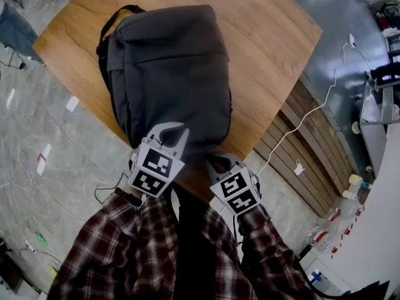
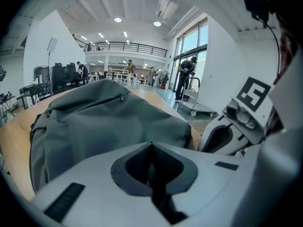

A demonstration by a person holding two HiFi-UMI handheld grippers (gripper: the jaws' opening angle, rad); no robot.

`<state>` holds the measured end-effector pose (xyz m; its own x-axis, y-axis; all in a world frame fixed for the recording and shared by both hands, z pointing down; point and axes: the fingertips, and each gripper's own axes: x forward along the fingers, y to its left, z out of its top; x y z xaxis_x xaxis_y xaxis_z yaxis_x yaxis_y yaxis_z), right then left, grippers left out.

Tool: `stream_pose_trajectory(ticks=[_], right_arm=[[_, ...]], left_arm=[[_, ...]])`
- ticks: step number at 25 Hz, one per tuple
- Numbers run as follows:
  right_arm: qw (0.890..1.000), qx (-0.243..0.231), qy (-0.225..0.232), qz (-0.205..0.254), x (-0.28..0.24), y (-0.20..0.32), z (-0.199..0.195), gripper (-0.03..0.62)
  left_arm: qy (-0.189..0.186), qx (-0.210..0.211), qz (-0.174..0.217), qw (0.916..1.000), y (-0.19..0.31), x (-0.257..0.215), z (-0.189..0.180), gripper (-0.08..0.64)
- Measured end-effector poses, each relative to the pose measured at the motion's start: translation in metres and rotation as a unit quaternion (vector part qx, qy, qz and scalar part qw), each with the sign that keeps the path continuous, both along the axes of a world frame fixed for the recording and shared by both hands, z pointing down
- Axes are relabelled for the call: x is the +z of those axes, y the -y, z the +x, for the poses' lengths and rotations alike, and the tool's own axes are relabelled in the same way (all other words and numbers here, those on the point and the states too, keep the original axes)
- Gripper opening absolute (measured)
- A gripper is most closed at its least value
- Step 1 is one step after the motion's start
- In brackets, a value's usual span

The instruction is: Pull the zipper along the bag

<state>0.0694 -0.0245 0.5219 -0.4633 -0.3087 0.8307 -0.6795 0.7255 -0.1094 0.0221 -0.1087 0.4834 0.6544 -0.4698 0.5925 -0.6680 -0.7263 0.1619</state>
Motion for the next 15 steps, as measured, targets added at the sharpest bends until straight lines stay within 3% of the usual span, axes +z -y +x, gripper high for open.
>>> stream_pose_trajectory(ticks=[4, 15], right_arm=[[1.0, -0.001, -0.022, 0.007, -0.002, 0.009, 0.019, 0.012], [0.995, 0.073, -0.058, 0.03, 0.005, 0.085, 0.084, 0.014]], left_arm=[[0.005, 0.005, 0.004, 1.0, -0.003, 0.0, -0.003, 0.009], [0.019, 0.035, 0.01, 0.9992, -0.011, 0.004, -0.004, 0.009]])
